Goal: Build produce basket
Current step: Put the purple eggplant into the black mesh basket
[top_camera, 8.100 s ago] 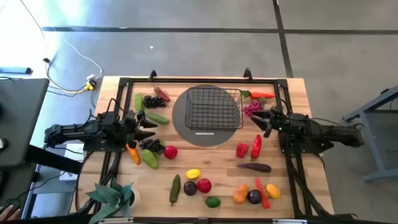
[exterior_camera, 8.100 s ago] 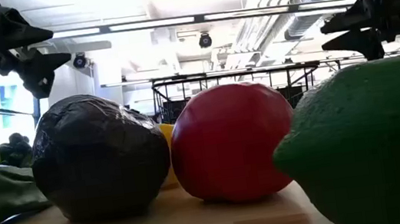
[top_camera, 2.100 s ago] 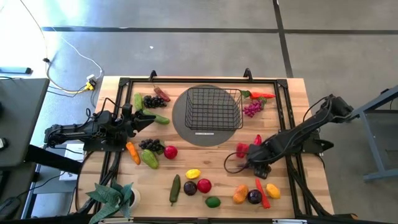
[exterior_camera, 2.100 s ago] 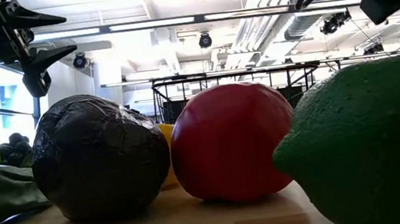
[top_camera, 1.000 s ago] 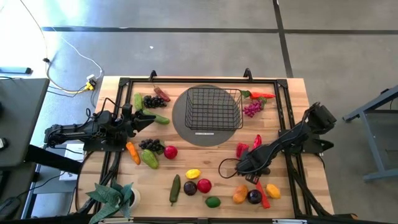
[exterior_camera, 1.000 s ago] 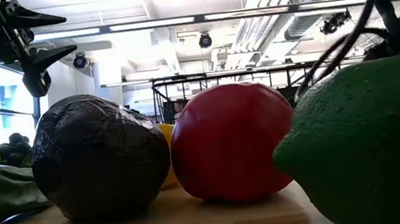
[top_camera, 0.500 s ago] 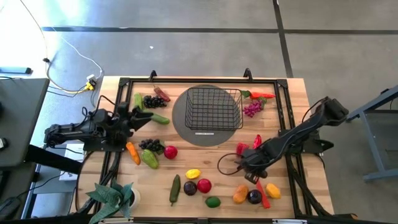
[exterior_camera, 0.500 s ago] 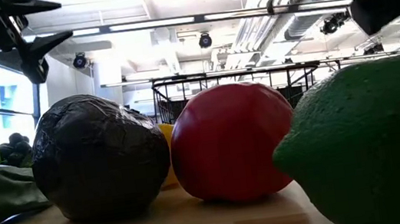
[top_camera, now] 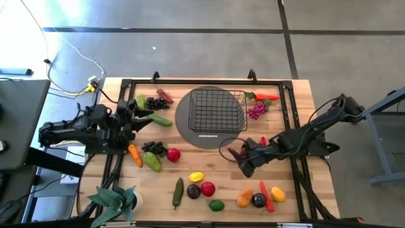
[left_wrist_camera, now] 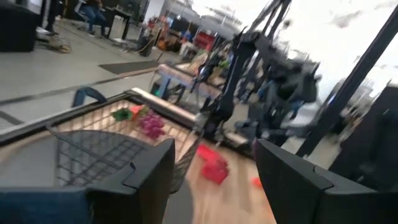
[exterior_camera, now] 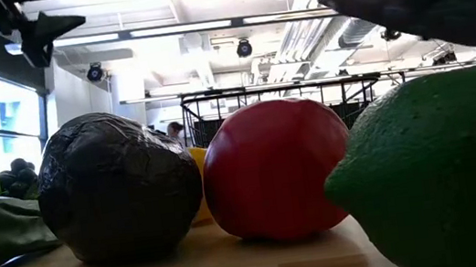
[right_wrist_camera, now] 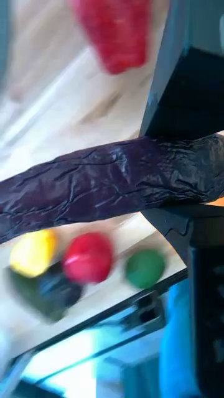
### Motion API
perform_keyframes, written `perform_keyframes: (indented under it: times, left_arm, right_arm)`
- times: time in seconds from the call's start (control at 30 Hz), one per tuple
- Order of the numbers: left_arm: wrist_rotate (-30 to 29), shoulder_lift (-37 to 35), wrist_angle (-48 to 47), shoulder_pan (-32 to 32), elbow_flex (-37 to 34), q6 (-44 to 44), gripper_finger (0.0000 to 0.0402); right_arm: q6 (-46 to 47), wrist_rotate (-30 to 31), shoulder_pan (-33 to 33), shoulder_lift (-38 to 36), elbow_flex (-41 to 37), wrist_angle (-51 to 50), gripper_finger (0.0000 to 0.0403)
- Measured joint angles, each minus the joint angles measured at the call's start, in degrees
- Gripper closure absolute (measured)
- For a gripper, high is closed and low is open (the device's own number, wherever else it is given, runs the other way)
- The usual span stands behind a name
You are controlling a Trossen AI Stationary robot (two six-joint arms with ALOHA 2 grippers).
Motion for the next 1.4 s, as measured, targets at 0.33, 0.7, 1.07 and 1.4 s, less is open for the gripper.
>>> perform_keyframes:
  times: [0.33, 0.7, 1.07, 1.4]
  left_arm:
    - [-1.74, 12.87, -19.14, 1.68, 15.96, 5.57, 0.019]
    - [-4.04, 22.91, -31.02, 4.71, 25.79, 13.67, 0.019]
    - [-5.59, 32.71, -42.12, 8.82, 32.67, -4.89, 0.019]
    - [-1.68, 38.02, -43.18, 10.59, 34.12, -32.7, 0.019]
  right_arm:
    - [-4.75, 5.68, -8.65, -0.46, 0.01, 10.97, 0.03]
    - [-21.76, 9.84, -20.92, -0.46, 0.02, 22.79, 0.03]
    - [-41.47, 8.99, -31.62, -0.46, 0.02, 25.4, 0.0299]
    - [-54.1, 2.98, -37.5, -0.46, 0.02, 22.67, 0.0293]
